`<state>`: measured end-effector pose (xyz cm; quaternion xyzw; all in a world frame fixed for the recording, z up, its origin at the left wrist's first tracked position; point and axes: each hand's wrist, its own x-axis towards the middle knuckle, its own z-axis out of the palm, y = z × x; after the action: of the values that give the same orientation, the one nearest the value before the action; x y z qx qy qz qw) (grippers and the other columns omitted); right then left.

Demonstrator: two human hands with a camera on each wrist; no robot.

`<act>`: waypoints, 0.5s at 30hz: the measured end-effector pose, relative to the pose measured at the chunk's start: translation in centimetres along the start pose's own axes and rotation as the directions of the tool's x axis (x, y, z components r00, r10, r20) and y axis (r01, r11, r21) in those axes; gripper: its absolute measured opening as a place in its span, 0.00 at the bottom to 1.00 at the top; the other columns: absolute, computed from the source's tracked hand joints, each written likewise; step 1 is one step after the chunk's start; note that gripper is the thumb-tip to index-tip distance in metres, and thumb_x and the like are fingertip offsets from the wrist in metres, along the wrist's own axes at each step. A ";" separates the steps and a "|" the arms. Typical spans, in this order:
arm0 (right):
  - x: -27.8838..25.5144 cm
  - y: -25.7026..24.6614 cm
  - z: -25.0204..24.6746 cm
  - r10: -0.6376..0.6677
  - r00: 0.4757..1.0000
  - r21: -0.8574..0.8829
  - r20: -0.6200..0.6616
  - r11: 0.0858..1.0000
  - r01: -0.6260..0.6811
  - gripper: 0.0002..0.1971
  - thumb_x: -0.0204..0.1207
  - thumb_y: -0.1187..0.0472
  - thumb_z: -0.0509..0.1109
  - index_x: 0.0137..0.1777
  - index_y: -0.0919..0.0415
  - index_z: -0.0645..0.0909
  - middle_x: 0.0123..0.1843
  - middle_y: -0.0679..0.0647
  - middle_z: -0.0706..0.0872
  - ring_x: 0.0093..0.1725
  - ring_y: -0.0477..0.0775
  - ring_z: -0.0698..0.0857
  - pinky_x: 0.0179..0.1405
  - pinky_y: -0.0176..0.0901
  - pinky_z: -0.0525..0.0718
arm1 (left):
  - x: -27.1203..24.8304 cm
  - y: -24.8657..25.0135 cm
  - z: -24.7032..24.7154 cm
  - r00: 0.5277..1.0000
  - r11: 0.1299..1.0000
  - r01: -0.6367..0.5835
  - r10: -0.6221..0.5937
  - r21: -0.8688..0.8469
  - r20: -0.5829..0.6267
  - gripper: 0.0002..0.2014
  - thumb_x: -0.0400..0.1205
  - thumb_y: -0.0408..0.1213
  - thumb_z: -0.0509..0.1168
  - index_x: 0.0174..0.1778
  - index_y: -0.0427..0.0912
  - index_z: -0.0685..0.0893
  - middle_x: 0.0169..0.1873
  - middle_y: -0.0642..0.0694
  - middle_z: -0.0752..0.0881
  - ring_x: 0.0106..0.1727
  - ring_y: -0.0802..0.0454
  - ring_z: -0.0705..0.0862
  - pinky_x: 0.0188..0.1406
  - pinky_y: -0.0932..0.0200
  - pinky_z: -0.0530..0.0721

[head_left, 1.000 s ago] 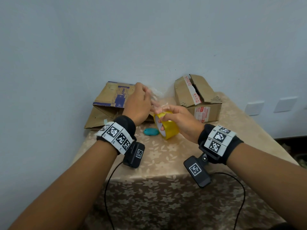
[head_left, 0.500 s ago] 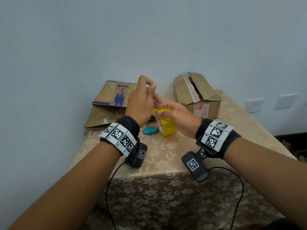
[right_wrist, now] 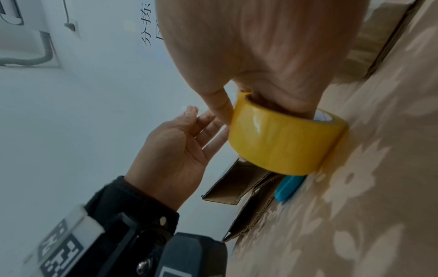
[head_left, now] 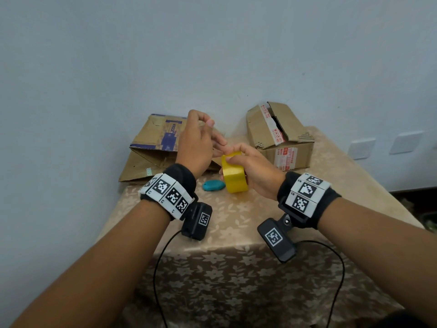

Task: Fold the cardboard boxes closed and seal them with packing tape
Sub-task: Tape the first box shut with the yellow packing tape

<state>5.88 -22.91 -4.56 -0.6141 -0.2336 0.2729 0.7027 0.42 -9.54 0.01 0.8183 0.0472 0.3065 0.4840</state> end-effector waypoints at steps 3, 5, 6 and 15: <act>0.1 0.1 0.2 0.003 0.999 -0.057 -0.040 0.998 -0.005 0.04 0.86 0.62 0.70 0.54 0.50 0.81 0.66 0.68 0.86 0.62 0.71 0.89 0.67 0.73 0.84 | 0.0 -0.1 0.1 1.000 1.000 -0.031 0.031 0.005 0.004 0.04 0.94 0.38 0.51 0.55 0.49 0.70 0.38 0.38 0.90 0.38 0.42 0.92 0.40 0.40 0.94; 0.2 0.0 0.1 0.004 0.999 -0.047 -0.042 0.999 -0.005 0.04 0.86 0.62 0.70 0.55 0.51 0.81 0.63 0.66 0.87 0.59 0.69 0.90 0.65 0.70 0.85 | 0.0 -0.2 0.1 0.999 0.999 -0.047 0.047 0.010 0.004 0.05 0.94 0.38 0.51 0.54 0.49 0.70 0.38 0.38 0.90 0.38 0.42 0.92 0.40 0.39 0.93; 0.1 0.0 0.1 0.005 0.999 -0.024 -0.031 1.000 -0.006 0.05 0.87 0.63 0.69 0.57 0.52 0.80 0.60 0.64 0.89 0.54 0.66 0.92 0.61 0.66 0.87 | 0.0 -0.3 0.1 0.999 0.999 -0.043 0.043 0.009 0.001 0.04 0.94 0.38 0.51 0.55 0.49 0.70 0.38 0.38 0.90 0.38 0.42 0.92 0.40 0.39 0.93; 0.0 0.3 -0.4 -0.003 1.000 0.072 0.030 0.997 0.001 0.23 0.82 0.71 0.73 0.70 0.49 0.75 0.64 0.65 0.88 0.58 0.66 0.92 0.57 0.62 0.90 | 0.1 -0.9 -0.7 0.997 0.992 0.075 -0.074 -0.102 0.021 0.19 0.80 0.23 0.68 0.60 0.44 0.68 0.43 0.37 0.89 0.48 0.36 0.91 0.49 0.37 0.92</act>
<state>6.14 -23.19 -4.91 -0.5840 -0.2350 0.2897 0.7210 0.35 -8.51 -0.48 0.7926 0.0576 0.2830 0.5370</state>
